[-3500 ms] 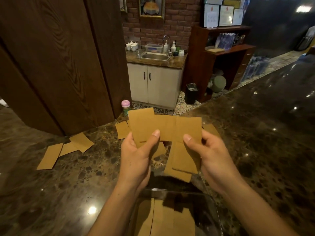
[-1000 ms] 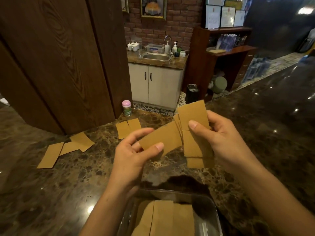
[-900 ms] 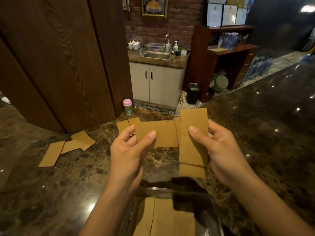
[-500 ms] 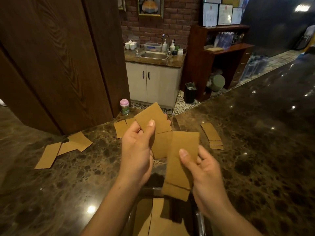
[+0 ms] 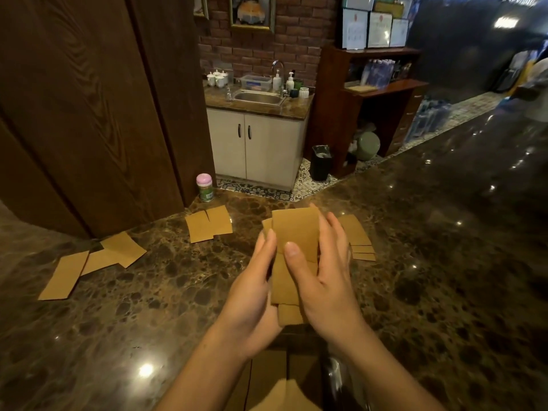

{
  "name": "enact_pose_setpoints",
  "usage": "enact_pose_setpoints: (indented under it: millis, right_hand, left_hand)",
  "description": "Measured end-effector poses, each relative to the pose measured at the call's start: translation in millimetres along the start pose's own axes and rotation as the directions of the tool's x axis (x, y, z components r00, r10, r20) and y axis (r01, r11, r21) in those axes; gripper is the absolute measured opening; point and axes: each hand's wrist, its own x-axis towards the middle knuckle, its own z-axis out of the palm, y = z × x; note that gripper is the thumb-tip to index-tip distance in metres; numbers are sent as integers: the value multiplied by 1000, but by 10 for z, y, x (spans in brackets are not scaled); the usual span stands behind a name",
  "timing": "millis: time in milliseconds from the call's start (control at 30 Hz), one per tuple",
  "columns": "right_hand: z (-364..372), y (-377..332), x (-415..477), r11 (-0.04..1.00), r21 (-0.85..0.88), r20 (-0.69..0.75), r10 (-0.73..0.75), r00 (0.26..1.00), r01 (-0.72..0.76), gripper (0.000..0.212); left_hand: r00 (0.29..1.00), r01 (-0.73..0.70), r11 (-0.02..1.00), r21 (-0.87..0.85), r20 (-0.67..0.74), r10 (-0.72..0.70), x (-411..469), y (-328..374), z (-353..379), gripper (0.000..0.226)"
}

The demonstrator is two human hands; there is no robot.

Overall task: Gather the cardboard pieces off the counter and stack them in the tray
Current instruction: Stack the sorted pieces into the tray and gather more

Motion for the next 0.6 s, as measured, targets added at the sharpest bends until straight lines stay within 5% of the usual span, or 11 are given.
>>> enact_pose_setpoints:
  millis: [133,267,367,433,500,600]
  right_hand:
    - [-66,-2,-85,996,50,67,-73,995,69,59]
    - [-266,75,-210,986,-8,543,-137,828,168,61]
    - [-297,157,-383,989,-2,516,-124,848,146,51]
    - [-299,192,-460,998,-11,506,-41,862,54,53]
    - [-290,236,-541,999,-38,610,53,790,-38,50]
    - [-295,308,-665,997,-40,666,78,742,-69,40]
  left_hand:
    - [999,27,997,-71,26,-25,1,-83,-86,38]
    - [990,136,988,-72,-35,-139,-68,-178,-239,43]
    - [988,122,992,24,-94,-120,-126,-365,-409,47]
    - [980,55,962,269,-198,-1,-142,-528,-526,58]
    - [973,52,903,427,-226,51,-178,-653,-670,63]
    - [987,84,911,403,-163,-19,-361,-697,-728,53]
